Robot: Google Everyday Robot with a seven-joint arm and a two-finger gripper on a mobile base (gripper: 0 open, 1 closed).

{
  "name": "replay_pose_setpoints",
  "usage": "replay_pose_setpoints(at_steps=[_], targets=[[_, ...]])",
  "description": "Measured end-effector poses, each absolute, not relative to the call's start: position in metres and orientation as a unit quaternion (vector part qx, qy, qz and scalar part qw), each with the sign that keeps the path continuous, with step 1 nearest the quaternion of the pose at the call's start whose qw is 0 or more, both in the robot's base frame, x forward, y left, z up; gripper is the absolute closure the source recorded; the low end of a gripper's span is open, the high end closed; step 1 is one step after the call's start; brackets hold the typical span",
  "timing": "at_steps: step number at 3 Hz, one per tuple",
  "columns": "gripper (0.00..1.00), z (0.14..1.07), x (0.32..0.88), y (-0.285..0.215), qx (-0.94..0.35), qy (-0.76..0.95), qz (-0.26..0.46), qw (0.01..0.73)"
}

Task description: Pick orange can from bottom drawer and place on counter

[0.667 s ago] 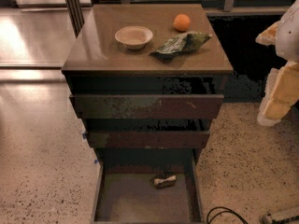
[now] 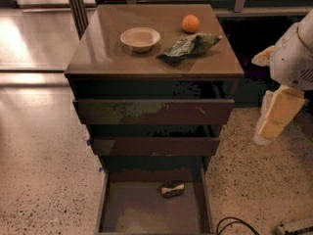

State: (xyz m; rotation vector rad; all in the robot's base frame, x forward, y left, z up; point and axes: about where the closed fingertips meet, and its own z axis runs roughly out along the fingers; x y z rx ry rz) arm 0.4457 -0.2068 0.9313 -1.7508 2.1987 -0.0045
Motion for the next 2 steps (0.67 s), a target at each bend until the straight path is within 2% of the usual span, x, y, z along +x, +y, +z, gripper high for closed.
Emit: replay_pose_setpoints(at_steps=[2], targets=[[0.0,0.849,0.468,-0.194,-0.632,0.751,0.043,0.187]])
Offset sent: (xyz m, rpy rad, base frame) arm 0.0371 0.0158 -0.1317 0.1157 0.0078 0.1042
